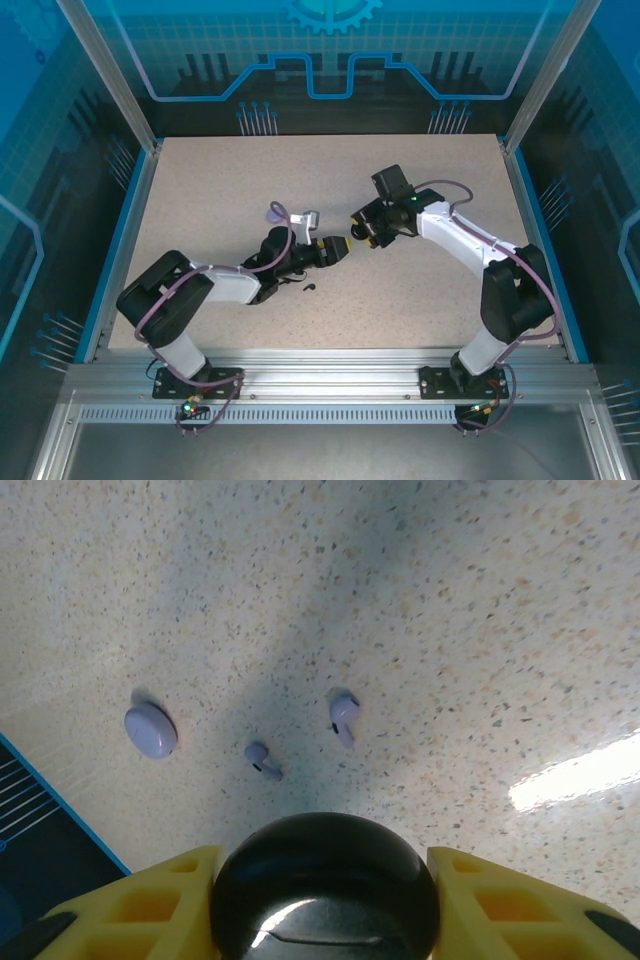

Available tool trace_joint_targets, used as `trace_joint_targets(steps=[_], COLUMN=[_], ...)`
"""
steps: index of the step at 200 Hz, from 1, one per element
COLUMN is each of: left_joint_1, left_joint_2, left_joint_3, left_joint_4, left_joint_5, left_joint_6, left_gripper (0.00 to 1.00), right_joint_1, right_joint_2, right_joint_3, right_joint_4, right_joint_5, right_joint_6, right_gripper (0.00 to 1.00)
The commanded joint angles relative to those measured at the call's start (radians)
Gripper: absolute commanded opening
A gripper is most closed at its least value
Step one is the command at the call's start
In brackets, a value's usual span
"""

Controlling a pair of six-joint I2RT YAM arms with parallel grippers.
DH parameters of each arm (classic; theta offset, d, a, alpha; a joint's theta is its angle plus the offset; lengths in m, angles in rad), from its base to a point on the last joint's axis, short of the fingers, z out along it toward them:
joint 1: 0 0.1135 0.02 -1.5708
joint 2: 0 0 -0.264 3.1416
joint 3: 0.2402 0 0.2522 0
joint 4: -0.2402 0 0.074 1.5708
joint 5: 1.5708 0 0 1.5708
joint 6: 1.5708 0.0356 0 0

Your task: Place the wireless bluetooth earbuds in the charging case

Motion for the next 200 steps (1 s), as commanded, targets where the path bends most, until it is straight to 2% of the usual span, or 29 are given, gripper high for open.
trace_joint_targets(steps=[1, 57, 125, 200], left_joint_1=[-0.007, -0.010, -0.009, -0.016], left_joint_2=[0.040, 0.098, 0.132, 0.172], left_joint_3=[0.031, 0.052, 0.068, 0.104], left_joint_4=[0.116, 0.182, 0.230, 0.245], left_joint_5=[-0.050, -0.103, -0.193, -0.184], left_joint_6=[-0.023, -0.046, -0.068, -0.083], left_gripper=[0.66, 0.61, 0.46, 0.39], right_joint_1=[0.023, 0.055, 0.063, 0.063], right_joint_2=[0.006, 0.035, 0.039, 0.046], right_joint_3=[0.038, 0.072, 0.075, 0.071], right_joint_4=[-0.001, 0.001, 0.002, 0.019], right_joint_5=[0.001, 0.001, 0.001, -0.008], right_joint_6=[0.026, 0.035, 0.039, 0.045], right_gripper=[0.37, 0.37, 0.37, 0.37])
